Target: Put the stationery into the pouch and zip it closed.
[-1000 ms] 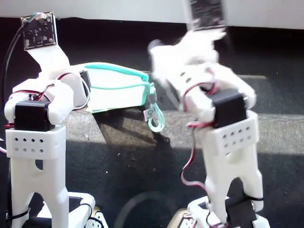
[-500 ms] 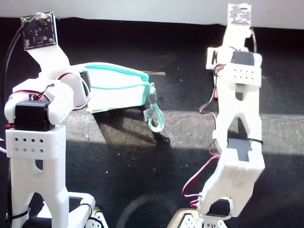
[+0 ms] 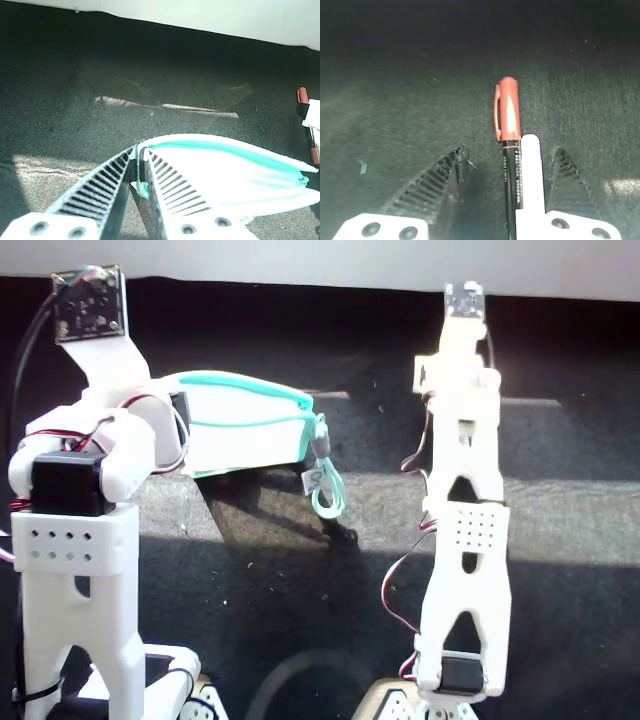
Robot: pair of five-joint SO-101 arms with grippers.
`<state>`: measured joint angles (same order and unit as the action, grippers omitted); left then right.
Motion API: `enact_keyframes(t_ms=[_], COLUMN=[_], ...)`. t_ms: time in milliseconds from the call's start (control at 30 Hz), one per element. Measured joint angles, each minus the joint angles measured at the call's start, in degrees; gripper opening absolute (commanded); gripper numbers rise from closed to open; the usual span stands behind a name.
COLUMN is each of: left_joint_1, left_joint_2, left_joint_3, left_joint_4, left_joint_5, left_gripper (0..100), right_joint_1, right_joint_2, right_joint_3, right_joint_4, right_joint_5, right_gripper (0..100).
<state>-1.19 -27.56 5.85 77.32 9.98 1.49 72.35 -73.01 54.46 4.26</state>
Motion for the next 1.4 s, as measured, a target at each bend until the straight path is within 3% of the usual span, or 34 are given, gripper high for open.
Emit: enact_keyframes(t_ms=[233, 367, 433, 633, 867, 1100, 1400], left_joint_1=[0.0, 0.0, 0.0, 0.0, 0.0, 0.0, 0.0], left_joint_2=[0.0, 0.0, 0.0, 0.0, 0.0, 0.0, 0.0], left_joint_3=[0.0, 0.0, 0.0, 0.1, 0.1, 0.1, 0.1], left_joint_4=[0.0, 0.0, 0.0, 0.0, 0.0, 0.0, 0.0], left_joint_5=[-0.2, -0.2, -0.2, -0.2, -0.2, -0.2, -0.2], left_gripper=[1, 1, 1, 1, 1, 1, 1], right_joint_1=[1.2, 1.5, 1.8, 1.3, 1.5, 1.6, 1.5], right_joint_2=[8.4, 8.7, 8.8, 9.2, 9.4, 9.4, 3.5], right_joint_3=[-7.3, -8.2, -8.6, -13.6, -21.1, -21.3, -21.3], right_joint_4=[-0.3, -0.4, -0.4, 0.6, 9.1, 15.6, 31.1], right_joint_5=[0.4, 0.4, 0.5, 0.4, 0.4, 0.4, 0.4], right_gripper=[23.1, 0.0, 3.2, 0.5, 0.5, 0.5, 0.5])
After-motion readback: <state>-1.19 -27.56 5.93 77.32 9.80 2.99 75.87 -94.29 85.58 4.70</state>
